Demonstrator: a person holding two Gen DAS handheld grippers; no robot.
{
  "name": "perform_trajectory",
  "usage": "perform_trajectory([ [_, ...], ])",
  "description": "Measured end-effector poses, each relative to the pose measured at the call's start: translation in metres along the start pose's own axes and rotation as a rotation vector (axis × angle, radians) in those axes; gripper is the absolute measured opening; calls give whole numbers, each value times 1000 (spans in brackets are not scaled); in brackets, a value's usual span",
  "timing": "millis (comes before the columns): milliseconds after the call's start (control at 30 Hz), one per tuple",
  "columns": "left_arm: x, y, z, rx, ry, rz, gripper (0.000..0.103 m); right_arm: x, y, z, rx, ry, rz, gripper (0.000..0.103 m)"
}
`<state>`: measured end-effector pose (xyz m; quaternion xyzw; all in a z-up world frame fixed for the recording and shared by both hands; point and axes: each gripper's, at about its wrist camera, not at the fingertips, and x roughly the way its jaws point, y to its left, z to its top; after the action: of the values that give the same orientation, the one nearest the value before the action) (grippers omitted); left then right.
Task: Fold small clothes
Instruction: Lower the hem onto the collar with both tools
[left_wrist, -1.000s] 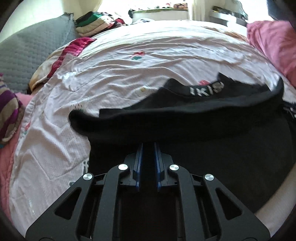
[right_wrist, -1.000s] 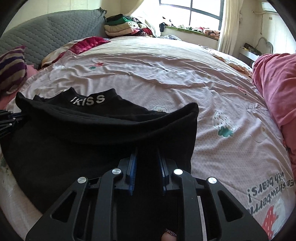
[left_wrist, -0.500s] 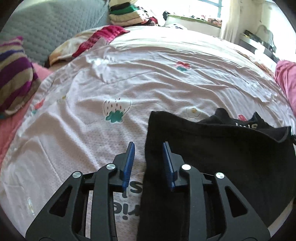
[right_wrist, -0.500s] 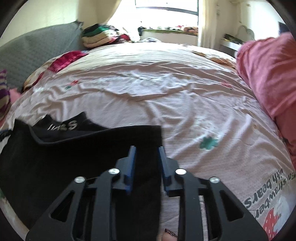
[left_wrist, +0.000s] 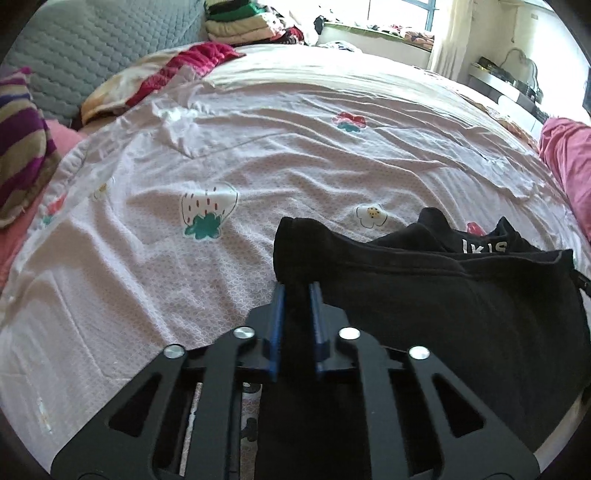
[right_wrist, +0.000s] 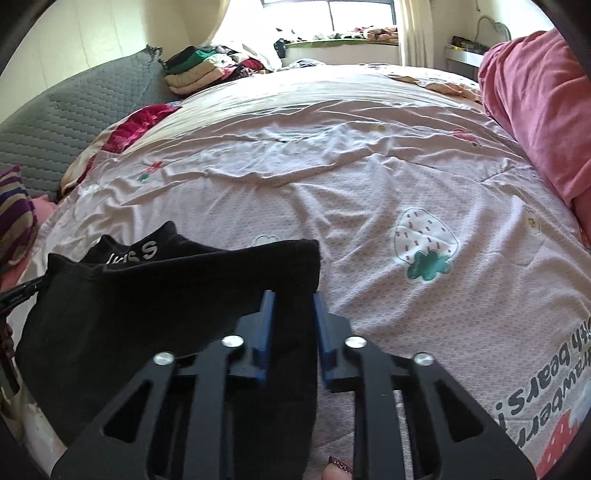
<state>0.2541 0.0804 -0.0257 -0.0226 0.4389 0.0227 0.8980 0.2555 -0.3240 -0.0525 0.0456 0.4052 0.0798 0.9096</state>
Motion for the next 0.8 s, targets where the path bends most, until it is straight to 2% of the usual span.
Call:
perform_trajectory([
  [233,-34,7,11,-12,-118,-10,2,-26,6,6,-28,-84,-25,6],
  [367,-36,14,16,-28,-135,0,2,-35,2,15,-8,-138,-27,6],
  [600,4,14,-1,-27,-27,43,2,1,-3,3,-7,-28,-102,6],
  [800,6,13,-7,-11,-14,64,4,6,-2,-4,-6,-5,-140,10],
])
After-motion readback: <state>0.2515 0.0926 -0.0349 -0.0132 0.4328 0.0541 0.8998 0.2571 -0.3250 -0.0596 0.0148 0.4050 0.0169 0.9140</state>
